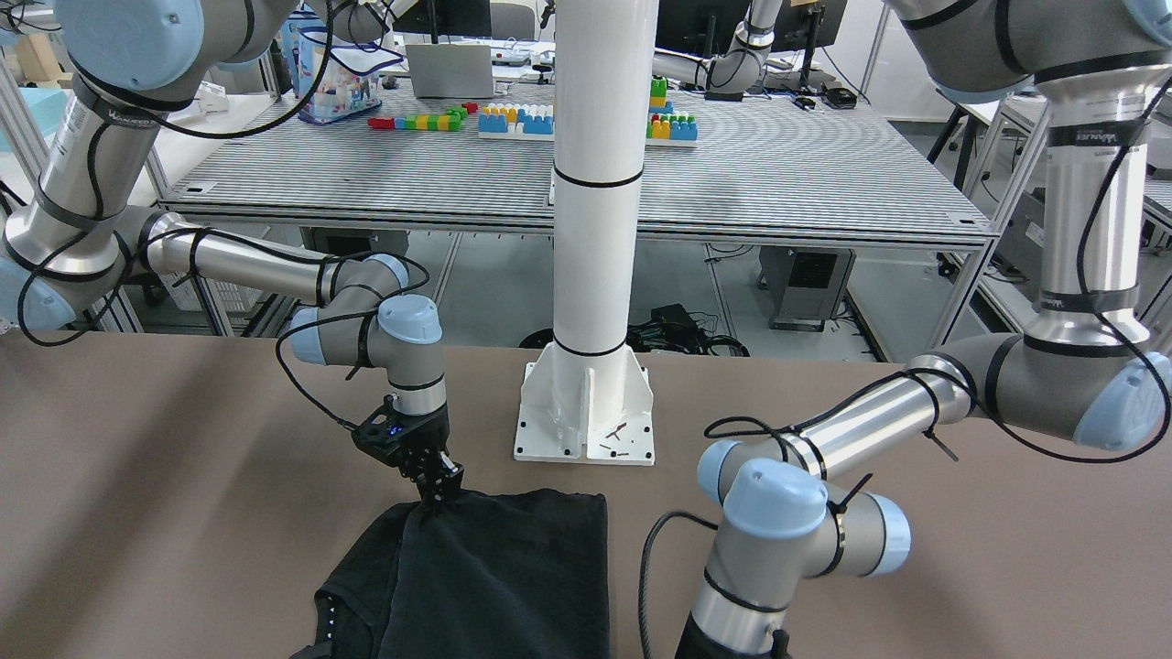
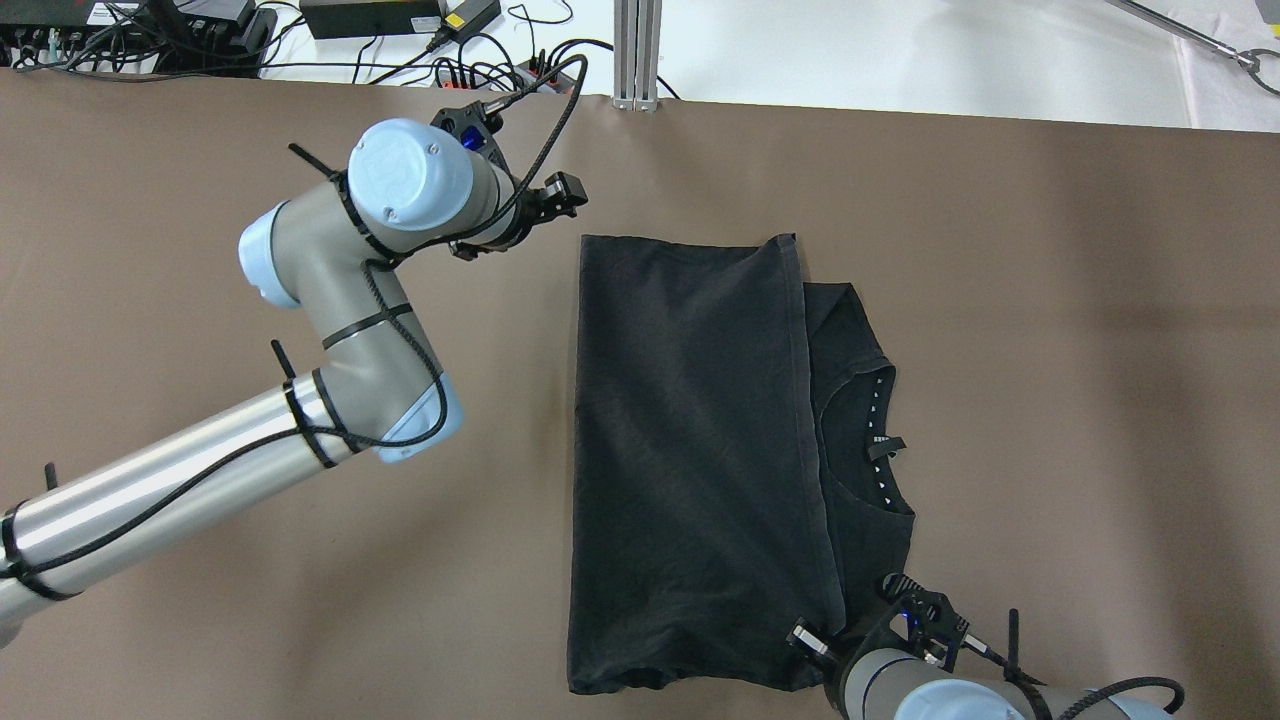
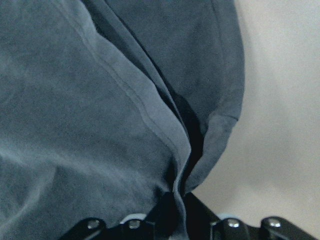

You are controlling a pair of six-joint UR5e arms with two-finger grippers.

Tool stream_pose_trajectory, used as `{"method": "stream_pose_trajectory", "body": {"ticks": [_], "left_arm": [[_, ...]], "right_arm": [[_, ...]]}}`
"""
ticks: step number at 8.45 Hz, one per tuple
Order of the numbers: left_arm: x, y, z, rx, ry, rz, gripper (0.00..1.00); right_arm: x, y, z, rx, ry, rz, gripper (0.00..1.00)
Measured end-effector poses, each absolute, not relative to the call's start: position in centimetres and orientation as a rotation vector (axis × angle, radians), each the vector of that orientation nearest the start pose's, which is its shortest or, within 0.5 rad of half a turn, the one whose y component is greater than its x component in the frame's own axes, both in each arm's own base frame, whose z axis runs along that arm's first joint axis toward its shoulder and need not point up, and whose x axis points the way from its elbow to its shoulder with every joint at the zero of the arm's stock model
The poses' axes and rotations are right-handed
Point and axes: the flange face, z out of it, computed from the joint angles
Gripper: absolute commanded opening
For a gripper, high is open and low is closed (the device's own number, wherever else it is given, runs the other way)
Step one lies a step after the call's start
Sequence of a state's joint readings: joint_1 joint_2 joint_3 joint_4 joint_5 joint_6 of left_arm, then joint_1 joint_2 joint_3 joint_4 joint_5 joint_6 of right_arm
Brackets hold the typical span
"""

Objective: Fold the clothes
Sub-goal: 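Grasp the hem nearest the robot with both grippers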

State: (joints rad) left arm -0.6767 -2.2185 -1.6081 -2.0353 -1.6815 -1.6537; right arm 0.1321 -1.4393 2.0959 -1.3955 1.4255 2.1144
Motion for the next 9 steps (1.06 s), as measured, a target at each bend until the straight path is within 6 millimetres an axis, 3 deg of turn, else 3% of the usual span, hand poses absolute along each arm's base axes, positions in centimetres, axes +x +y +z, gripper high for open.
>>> {"method": "stream_pose_trajectory", "body": {"ticks": [2, 4, 5, 7, 9], "left_arm": [[46.7, -42.0, 22.8, 0.188, 1.198, -0.646, 1.0], [48.8, -31.8, 24.3, 0.135, 1.226, -0.689, 0.98], [49.9, -28.1, 24.6, 0.108, 1.237, -0.714, 0.82], [52.4, -22.4, 25.2, 0.059, 1.239, -0.719, 0.69], [54.4, -20.0, 26.1, 0.027, 1.224, -0.707, 0.62]], "right_arm": [[-48.5, -21.1, 33.2, -0.043, -0.859, 0.701, 0.0], [-48.2, -21.0, 32.8, -0.047, -0.867, 0.704, 0.0], [-48.1, -21.0, 32.7, -0.047, -0.869, 0.705, 0.0], [-48.0, -21.0, 32.6, -0.047, -0.871, 0.705, 0.0], [-48.0, -21.0, 32.6, -0.047, -0.872, 0.705, 0.0]]}}
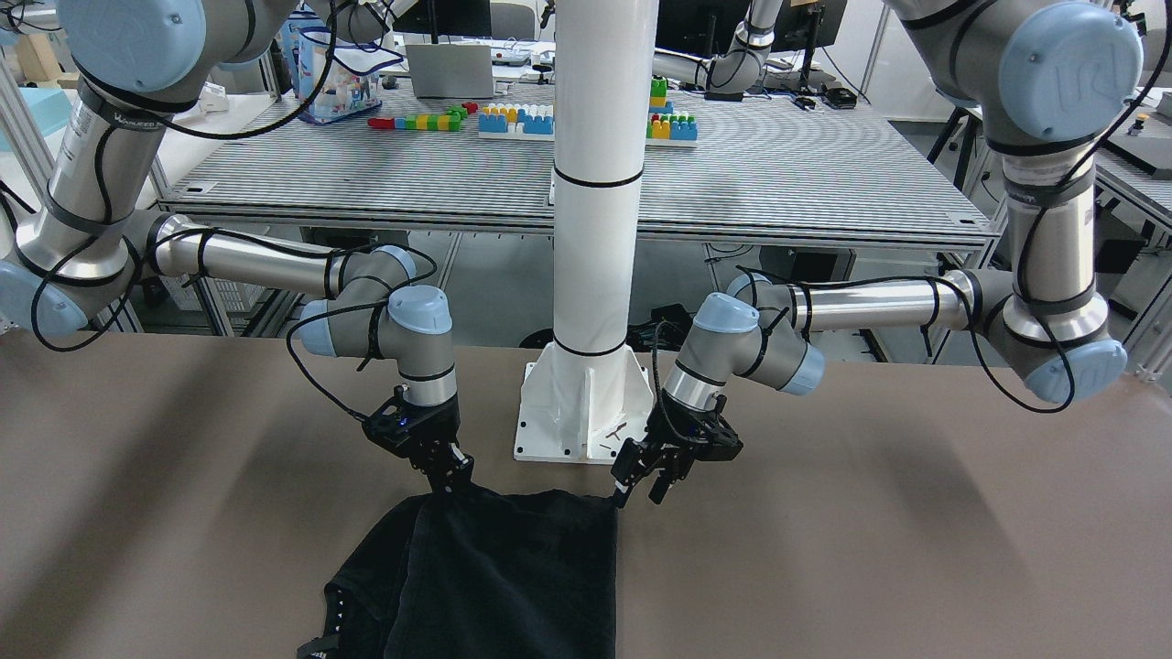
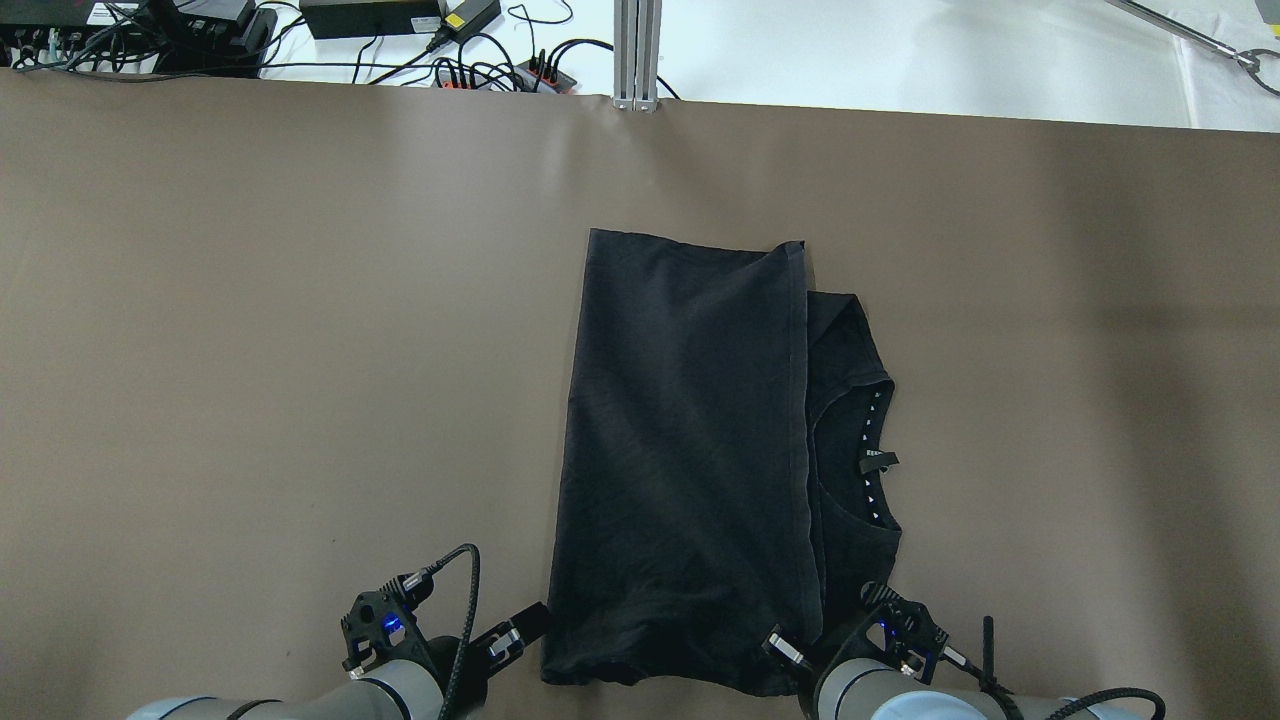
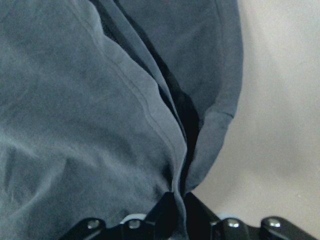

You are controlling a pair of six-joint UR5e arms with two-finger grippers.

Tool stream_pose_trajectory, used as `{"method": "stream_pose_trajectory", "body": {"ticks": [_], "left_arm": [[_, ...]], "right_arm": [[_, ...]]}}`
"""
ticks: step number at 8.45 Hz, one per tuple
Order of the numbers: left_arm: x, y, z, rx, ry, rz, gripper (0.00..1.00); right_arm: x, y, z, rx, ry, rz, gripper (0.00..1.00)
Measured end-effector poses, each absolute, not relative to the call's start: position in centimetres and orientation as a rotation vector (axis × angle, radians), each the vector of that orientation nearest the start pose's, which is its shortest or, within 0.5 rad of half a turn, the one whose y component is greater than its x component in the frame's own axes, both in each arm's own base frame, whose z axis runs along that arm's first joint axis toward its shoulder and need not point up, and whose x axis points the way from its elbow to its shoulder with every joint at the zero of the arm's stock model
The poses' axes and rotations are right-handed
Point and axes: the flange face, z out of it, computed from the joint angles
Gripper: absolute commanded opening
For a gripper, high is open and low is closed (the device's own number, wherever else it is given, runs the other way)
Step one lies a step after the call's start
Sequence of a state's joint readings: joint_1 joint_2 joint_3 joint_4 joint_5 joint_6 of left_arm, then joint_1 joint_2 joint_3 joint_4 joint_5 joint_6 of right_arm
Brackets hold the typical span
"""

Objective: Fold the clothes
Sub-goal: 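Grasp the hem nearest the robot with both grippers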

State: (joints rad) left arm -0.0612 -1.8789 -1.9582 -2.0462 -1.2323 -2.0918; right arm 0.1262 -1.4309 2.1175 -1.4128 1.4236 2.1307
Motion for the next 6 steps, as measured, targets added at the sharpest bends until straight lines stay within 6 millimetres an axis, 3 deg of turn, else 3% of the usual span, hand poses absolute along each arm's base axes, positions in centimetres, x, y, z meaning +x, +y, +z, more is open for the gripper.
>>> {"method": "stream_pose_trajectory", "body": {"ticks": [6], "left_arm": [[56.9, -19.4, 26.6, 0.006, 1.212, -0.722, 0.52]], "right_arm": [[-48.1, -21.1, 32.5, -0.046, -0.874, 0.705, 0.0]]}}
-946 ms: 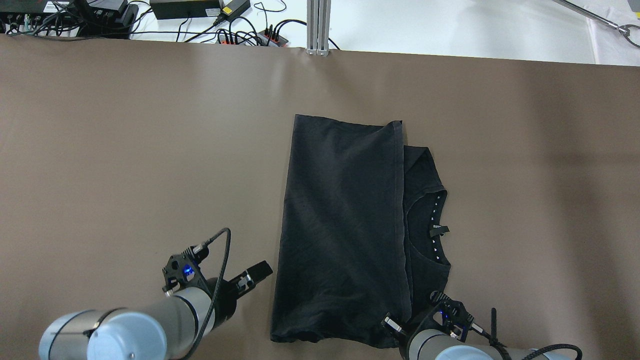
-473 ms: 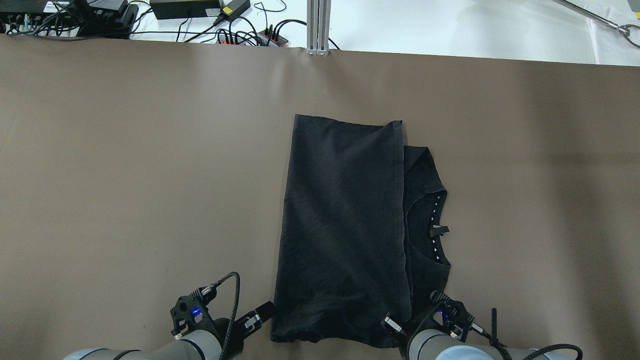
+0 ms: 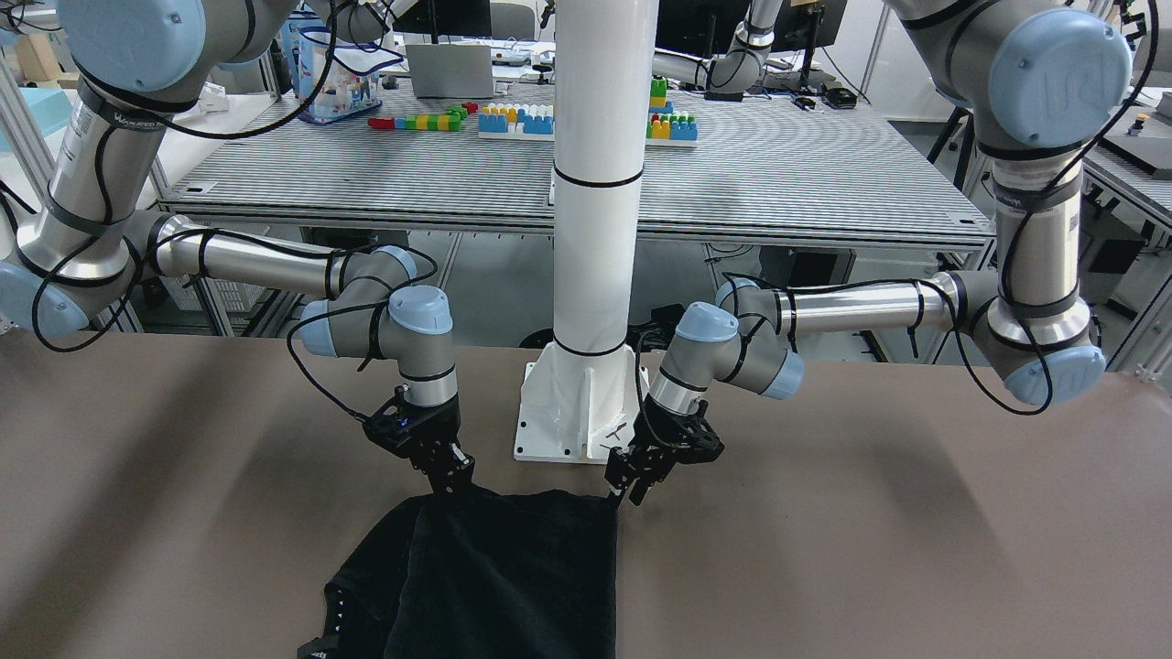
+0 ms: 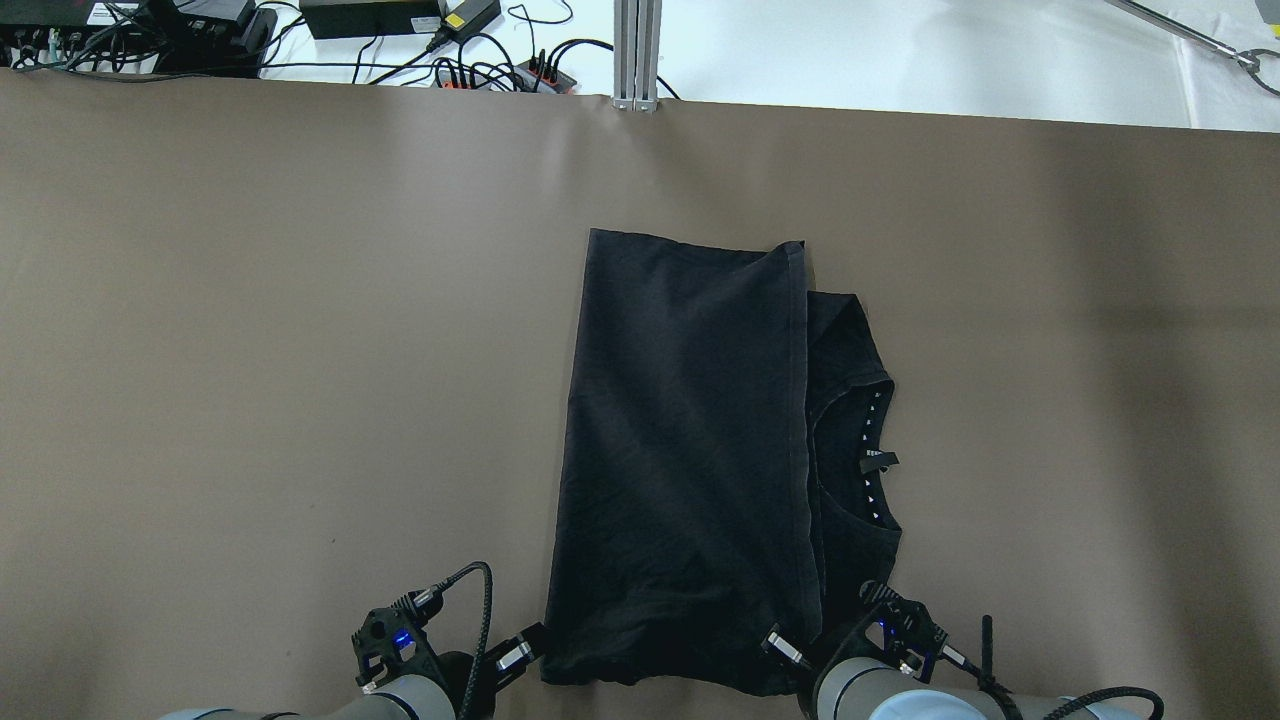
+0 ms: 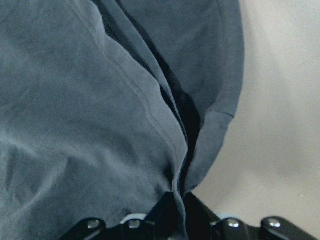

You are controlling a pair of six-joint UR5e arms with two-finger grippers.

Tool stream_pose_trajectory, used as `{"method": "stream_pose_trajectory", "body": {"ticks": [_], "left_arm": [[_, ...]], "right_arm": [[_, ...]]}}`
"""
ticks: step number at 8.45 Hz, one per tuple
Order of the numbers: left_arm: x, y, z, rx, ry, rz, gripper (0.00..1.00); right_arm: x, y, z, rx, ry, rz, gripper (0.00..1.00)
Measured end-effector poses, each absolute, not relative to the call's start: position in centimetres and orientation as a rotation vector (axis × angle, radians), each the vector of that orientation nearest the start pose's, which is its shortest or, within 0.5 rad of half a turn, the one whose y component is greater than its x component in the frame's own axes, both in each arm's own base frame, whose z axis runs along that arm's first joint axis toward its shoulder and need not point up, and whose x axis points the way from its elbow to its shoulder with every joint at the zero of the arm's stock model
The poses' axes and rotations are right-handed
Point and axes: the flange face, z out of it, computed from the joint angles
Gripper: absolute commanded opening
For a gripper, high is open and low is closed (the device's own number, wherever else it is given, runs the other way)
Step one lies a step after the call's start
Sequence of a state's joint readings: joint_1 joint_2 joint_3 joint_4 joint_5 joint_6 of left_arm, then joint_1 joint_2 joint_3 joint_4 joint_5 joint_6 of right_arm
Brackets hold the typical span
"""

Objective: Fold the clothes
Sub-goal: 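Grasp the hem nearest the robot with both grippers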

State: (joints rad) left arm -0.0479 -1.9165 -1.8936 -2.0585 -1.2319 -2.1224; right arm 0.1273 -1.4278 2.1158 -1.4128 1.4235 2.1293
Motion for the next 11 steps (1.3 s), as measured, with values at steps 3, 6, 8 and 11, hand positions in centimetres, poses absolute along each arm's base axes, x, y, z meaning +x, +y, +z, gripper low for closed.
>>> {"method": "stream_pose_trajectory", "body": {"ticks": [3, 6, 8, 11], "left_arm": [[58.7, -19.2, 26.4, 0.002, 1.204, -0.727, 0.44], [59.5, -18.5, 26.8, -0.005, 1.194, -0.724, 0.0], [59.1, -18.6, 26.4, -0.012, 1.203, -0.722, 0.0], [56.4, -20.0, 24.1, -0.042, 1.244, -0.719, 0.0]], "right_arm": [[-48.0, -21.1, 32.5, -0.046, -0.873, 0.706, 0.0], [-48.0, -21.1, 32.5, -0.046, -0.873, 0.706, 0.0], [-47.9, -21.1, 32.7, -0.045, -0.871, 0.706, 0.0], [-47.5, -21.2, 32.4, -0.047, -0.881, 0.708, 0.0]]}}
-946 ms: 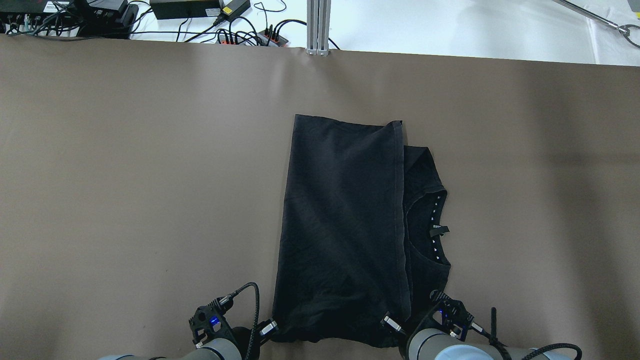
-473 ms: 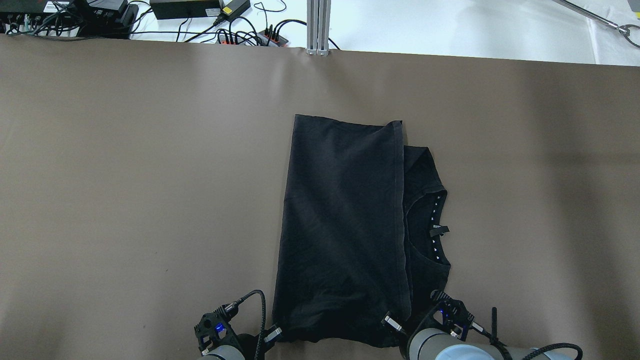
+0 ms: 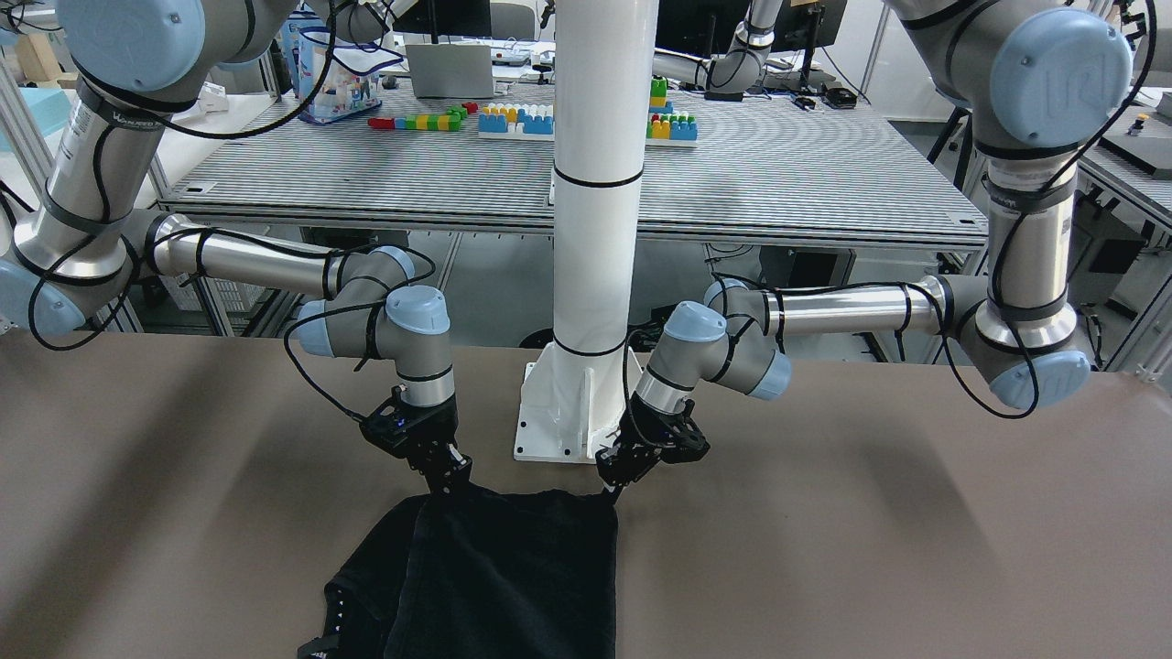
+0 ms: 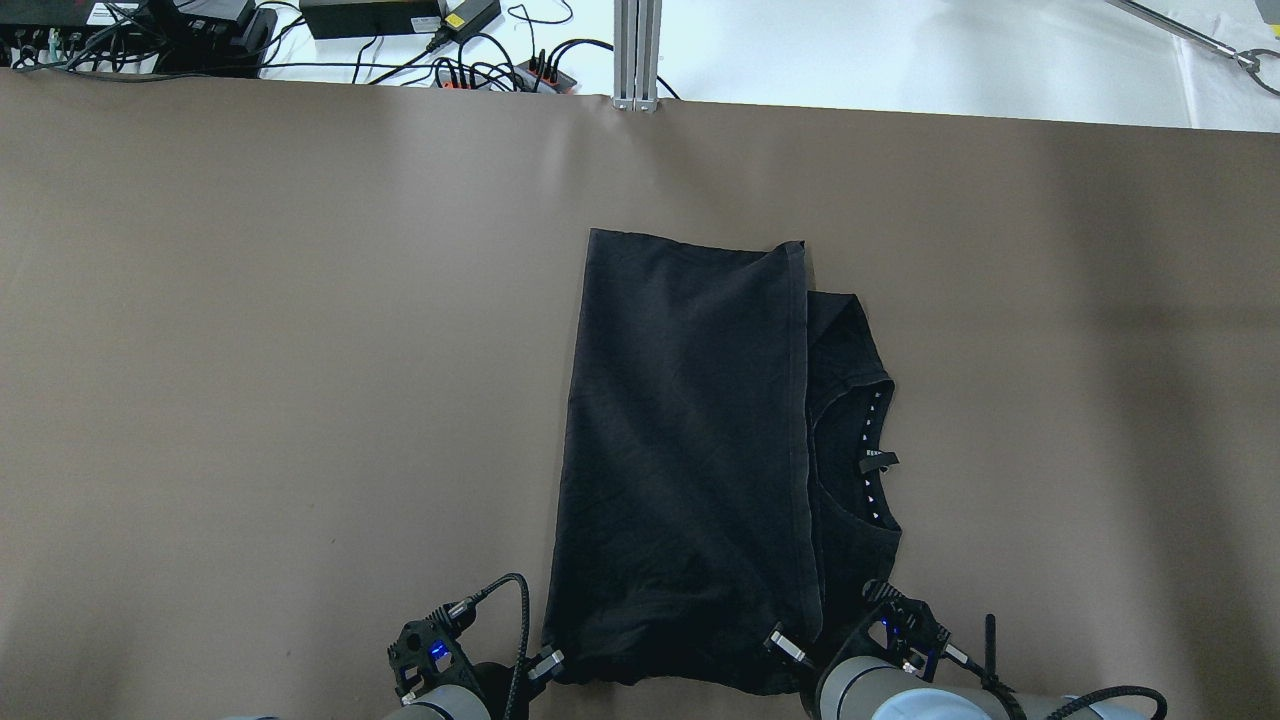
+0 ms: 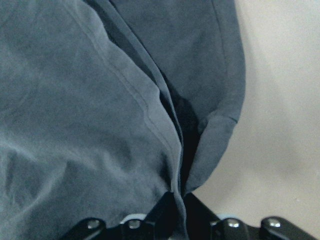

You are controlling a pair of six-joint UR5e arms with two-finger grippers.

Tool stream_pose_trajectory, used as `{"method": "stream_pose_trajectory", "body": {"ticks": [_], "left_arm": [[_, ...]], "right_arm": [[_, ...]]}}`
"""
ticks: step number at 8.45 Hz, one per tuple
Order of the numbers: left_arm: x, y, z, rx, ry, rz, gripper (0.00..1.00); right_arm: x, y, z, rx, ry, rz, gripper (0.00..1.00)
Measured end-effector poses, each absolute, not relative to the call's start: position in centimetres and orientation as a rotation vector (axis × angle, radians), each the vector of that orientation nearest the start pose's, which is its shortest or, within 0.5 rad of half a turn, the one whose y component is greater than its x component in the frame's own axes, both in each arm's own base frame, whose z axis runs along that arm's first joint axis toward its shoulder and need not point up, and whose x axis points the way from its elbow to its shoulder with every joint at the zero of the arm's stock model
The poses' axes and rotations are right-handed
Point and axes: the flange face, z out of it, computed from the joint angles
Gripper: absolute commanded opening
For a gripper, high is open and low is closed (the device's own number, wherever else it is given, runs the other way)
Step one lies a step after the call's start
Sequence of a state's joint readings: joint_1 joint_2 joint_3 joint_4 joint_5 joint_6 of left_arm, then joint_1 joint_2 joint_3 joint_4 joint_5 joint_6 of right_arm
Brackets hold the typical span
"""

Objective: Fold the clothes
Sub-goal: 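Grasp the hem nearest the robot with both grippers, then fold the hem over toward the collar with both grippers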

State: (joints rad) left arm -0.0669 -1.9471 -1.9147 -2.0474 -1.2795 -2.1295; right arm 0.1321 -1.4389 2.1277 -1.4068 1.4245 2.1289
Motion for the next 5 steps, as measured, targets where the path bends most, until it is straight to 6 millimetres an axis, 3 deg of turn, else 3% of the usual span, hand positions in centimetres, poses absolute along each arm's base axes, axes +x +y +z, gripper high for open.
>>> {"method": "stream_pose_trajectory", "body": {"ticks": [2, 3, 4, 5], "left_arm": [[51.4, -22.0, 20.2, -0.081, 1.279, -0.724, 0.0], [49.1, -24.5, 17.5, -0.089, 1.284, -0.743, 0.0], [47.2, -27.8, 15.0, -0.095, 1.274, -0.764, 0.0], [45.8, -31.1, 13.1, -0.092, 1.261, -0.778, 0.0]], "right_arm": [[-44.2, -21.4, 28.5, -0.068, -0.969, 0.71, 0.0], [-41.5, -22.3, 26.0, -0.08, -1.029, 0.727, 0.0], [-39.2, -24.7, 24.8, -0.106, -1.054, 0.755, 0.0], [-37.2, -28.9, 24.2, -0.14, -1.058, 0.778, 0.0]]}}
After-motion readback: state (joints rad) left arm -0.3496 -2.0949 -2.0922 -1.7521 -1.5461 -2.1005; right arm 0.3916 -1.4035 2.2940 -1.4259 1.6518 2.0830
